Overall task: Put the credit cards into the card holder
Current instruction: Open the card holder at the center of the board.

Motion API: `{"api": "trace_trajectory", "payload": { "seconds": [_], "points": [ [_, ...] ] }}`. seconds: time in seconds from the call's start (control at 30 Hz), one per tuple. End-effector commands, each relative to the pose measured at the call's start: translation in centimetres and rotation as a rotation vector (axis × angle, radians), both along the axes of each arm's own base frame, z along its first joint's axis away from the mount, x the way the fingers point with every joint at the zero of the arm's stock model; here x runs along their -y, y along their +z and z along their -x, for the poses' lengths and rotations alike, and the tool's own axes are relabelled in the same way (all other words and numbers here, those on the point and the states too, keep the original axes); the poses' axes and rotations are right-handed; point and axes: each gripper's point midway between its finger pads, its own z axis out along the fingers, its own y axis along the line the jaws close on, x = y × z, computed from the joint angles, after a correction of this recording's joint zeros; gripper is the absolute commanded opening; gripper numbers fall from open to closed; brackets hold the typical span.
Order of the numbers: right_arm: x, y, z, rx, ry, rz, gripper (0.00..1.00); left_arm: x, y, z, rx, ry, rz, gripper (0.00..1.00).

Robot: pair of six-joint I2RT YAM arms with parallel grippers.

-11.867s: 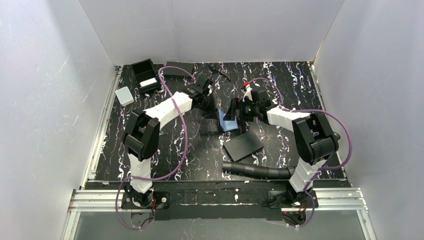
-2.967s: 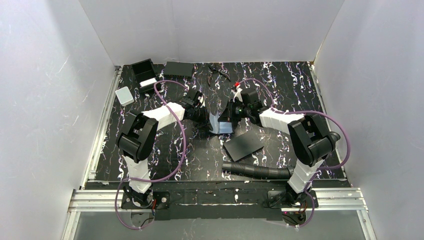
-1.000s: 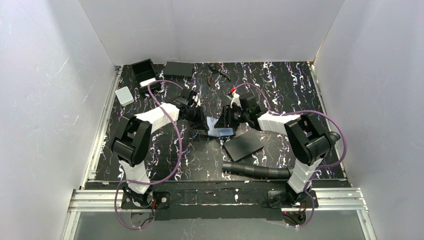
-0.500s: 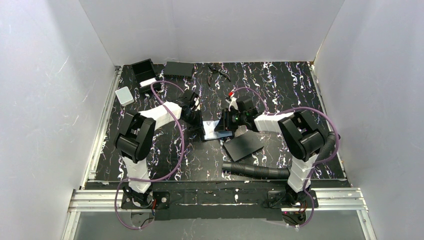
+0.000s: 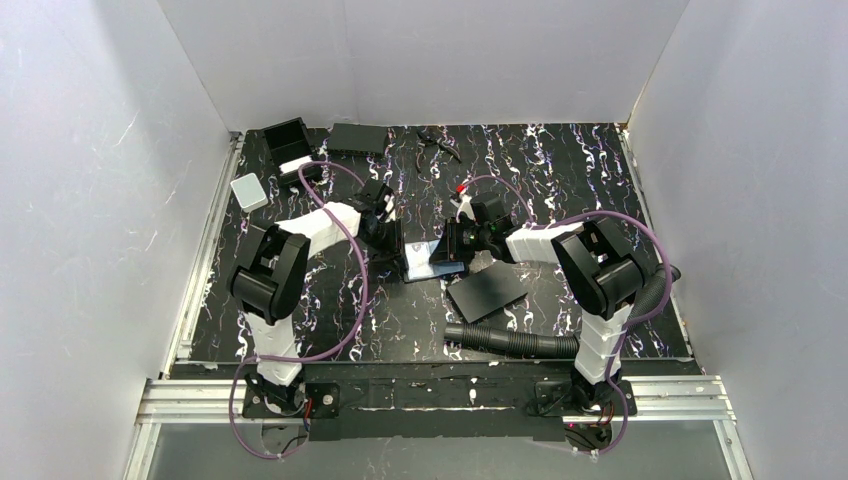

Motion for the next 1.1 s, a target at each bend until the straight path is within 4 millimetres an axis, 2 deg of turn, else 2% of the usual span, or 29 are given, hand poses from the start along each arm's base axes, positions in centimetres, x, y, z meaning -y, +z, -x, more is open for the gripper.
{"api": "trace_trajectory", "payload": {
  "seconds": [0.0,0.07,0.13,0.23,0.43,0.63,0.77,0.93,1.07],
  "points": [
    [-0.4,1.3,-0.8,0.032,-0.006,-0.02,0.3,-1.5,1.6,-0.4,0.015,0.016,-0.003,0.29],
    [-0.6,1.2,-0.7,0.016,-0.011,-0.039,0.35,-1.0,1.1,-0.2,-0.014,0.018,0.015,0.22],
    [-0.8,1.0,-0.6,-0.002,-0.013,-0.06,0.35,-0.2,0.6,-0.2,-0.038,0.029,0.054,0.15],
    [-1.1,0.8,-0.5,-0.021,-0.019,-0.082,0.32,0.7,0.0,-0.3,-0.061,0.042,0.094,0.11],
    [-1.6,0.4,-0.5,-0.047,-0.016,-0.108,0.29,1.3,-0.7,-0.5,-0.076,0.043,0.101,0.09],
    [-2.4,1.0,-0.4,-0.064,-0.005,-0.171,0.27,1.5,-1.4,-0.3,-0.095,0.041,0.1,0.08],
    [-1.6,1.1,-0.5,-0.055,-0.015,-0.152,0.27,0.8,-1.5,-0.2,-0.09,0.036,0.062,0.08],
    [1.1,2.7,-1.5,-0.013,-0.043,-0.086,0.31,-1.1,-0.2,-0.3,-0.065,0.015,-0.002,0.16],
    [4.7,3.8,-2.3,0.048,-0.07,0.021,0.44,-3.1,2.6,-0.2,-0.032,0.017,-0.007,0.38]
  ]
}}
